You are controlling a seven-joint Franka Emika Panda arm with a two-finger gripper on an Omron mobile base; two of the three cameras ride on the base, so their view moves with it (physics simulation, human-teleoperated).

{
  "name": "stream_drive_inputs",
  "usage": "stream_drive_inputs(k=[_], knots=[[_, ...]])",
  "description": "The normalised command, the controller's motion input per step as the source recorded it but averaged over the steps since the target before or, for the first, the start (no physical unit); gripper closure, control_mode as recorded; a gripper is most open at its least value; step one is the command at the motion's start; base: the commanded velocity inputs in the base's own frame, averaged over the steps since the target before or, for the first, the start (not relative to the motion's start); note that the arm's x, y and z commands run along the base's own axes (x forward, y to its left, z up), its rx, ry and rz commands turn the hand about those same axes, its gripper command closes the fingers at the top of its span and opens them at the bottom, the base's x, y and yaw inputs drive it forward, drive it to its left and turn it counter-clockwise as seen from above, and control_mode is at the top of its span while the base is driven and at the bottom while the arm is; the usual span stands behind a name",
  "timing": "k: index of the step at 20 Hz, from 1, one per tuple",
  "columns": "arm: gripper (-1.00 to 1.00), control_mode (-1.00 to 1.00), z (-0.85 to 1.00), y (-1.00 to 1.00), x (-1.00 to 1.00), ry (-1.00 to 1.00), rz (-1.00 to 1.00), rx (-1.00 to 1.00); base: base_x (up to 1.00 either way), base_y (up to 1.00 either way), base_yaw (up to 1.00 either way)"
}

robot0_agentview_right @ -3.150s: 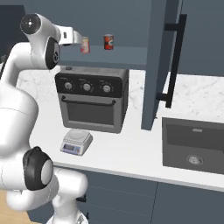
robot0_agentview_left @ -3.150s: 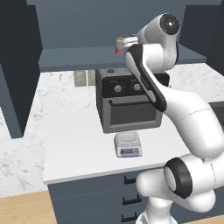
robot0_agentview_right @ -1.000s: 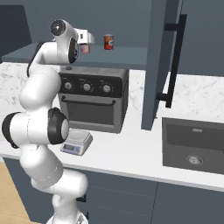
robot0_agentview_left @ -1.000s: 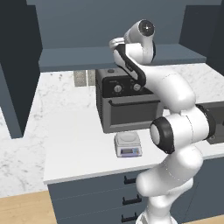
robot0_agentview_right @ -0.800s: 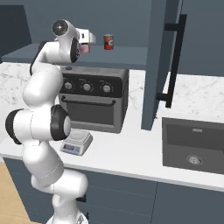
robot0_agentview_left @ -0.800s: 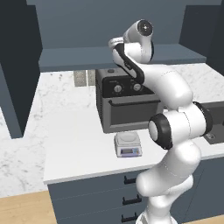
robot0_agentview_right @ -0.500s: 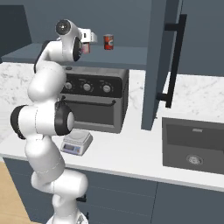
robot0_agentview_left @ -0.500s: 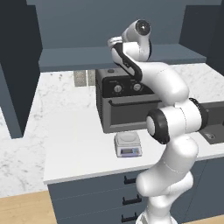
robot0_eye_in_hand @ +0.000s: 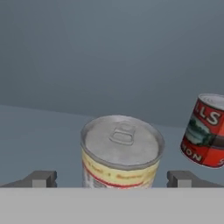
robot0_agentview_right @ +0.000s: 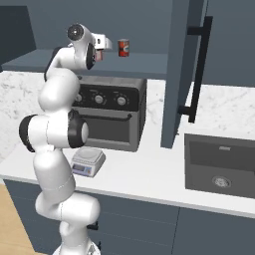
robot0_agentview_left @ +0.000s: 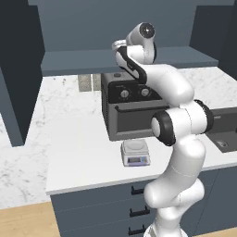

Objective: Pick the canned food and place it on the digital scale for weighing, and close the cabinet.

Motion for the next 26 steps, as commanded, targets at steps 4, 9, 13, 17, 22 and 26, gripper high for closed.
stream_drive_inputs(k=[4, 9, 13, 17, 22, 26], knots=[[-1.00, -1.00, -0.10, 0.04, 0.24, 0.00, 0.00, 0.00, 0.00, 0.00, 0.00], [-1.00, -1.00, -0.11, 0.03, 0.23, 0.00, 0.00, 0.00, 0.00, 0.00, 0.00], [1.00, -1.00, -0.08, 0.01, 0.12, 0.00, 0.00, 0.00, 0.00, 0.00, 0.00], [1.00, -1.00, -0.02, 0.00, 0.00, 0.00, 0.00, 0.00, 0.00, 0.00, 0.00], [1.00, -1.00, -0.01, 0.01, 0.00, 0.00, 0.00, 0.00, 0.00, 0.00, 0.00], [1.00, -1.00, -0.46, 0.36, -0.72, -0.14, 0.00, 0.03, 0.00, 0.00, 0.00]])
